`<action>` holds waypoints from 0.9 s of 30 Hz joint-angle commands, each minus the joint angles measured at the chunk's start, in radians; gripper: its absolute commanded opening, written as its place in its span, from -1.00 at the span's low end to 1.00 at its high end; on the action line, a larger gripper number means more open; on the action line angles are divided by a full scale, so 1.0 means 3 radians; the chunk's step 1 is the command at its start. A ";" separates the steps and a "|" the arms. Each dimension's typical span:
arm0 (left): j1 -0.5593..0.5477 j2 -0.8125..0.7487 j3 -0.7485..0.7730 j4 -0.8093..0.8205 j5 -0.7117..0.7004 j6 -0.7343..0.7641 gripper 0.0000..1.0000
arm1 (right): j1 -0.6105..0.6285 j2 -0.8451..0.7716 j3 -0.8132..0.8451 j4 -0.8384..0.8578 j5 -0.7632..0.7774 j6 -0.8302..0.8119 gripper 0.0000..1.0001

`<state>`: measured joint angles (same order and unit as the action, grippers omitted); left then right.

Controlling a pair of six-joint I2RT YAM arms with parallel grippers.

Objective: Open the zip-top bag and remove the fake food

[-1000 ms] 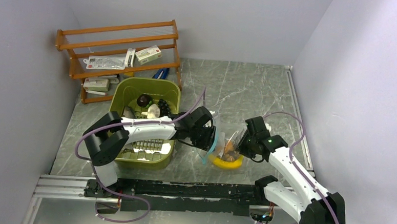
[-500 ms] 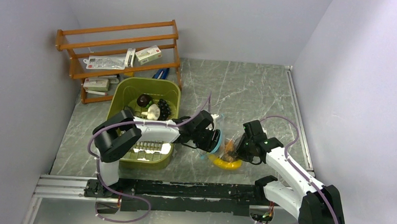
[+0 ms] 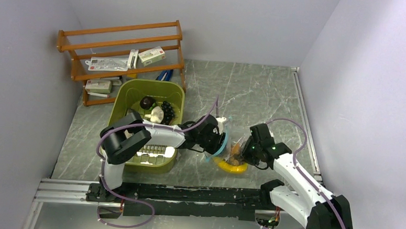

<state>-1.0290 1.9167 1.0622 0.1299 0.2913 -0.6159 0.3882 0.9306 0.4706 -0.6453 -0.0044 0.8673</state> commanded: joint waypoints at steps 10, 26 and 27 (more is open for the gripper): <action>-0.0016 -0.0134 -0.0177 0.1304 0.0949 -0.0078 0.35 | 0.0015 -0.0104 -0.0030 0.0017 0.0036 0.0045 -0.46; -0.0022 0.0099 0.0435 -0.0421 -0.0253 0.0329 0.32 | 0.0013 -0.0363 0.0223 -0.0511 0.0572 0.0294 -0.35; -0.0027 0.0135 0.0476 -0.0499 -0.0288 0.0330 0.32 | 0.0011 -0.0337 0.0217 -0.0519 0.0583 0.0316 -0.35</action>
<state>-1.0298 1.9228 1.1297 0.1005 0.2886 -0.5591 0.3882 0.8150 0.5243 -0.7612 0.1253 0.9287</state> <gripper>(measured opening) 0.662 0.320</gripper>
